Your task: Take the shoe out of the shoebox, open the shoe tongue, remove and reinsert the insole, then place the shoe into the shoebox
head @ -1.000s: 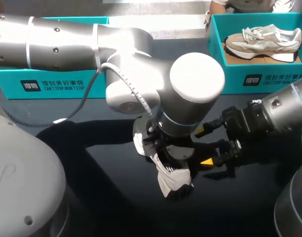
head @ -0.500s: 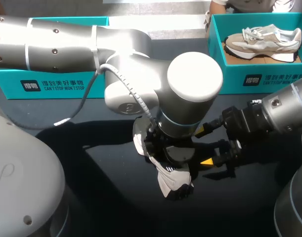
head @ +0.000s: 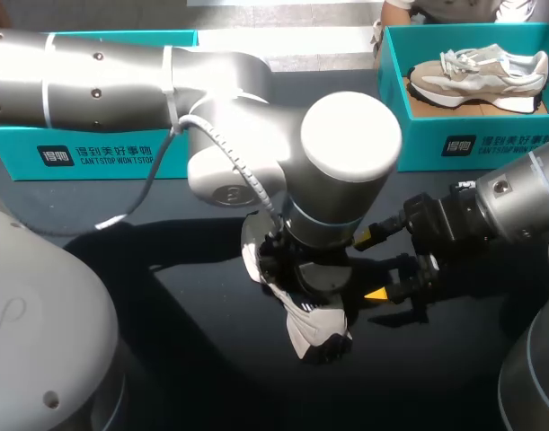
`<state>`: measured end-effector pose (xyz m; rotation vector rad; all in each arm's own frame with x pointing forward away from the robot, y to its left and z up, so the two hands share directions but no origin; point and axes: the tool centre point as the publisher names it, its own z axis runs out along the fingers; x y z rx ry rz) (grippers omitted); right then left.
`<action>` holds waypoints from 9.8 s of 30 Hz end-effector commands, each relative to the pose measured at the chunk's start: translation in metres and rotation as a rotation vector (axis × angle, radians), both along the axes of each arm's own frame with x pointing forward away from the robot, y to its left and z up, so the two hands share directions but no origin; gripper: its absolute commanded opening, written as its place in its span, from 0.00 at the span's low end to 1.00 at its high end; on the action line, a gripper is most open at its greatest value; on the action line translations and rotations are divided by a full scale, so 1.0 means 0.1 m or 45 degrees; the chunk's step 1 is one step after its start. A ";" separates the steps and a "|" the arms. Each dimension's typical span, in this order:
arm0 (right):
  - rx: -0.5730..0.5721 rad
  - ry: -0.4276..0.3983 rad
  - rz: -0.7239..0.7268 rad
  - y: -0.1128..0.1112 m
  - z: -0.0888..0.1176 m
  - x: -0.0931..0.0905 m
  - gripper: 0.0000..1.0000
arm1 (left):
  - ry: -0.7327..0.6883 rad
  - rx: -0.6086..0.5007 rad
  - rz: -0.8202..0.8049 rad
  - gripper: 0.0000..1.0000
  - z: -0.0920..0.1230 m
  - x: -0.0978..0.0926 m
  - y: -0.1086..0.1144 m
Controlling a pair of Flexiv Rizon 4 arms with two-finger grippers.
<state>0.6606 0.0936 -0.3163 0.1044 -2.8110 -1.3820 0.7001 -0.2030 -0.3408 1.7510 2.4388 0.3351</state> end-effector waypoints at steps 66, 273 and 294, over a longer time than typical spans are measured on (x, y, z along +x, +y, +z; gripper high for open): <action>-0.006 0.000 -0.003 0.02 0.00 0.00 1.00 | -0.001 -0.095 -0.093 0.45 0.32 0.28 0.16; -0.006 0.000 -0.003 0.02 0.00 0.00 1.00 | 0.135 -0.170 1.621 0.00 1.43 -0.38 0.61; -0.006 0.000 -0.003 0.02 0.00 0.00 1.00 | 0.176 -0.185 1.576 0.00 1.56 -0.35 0.75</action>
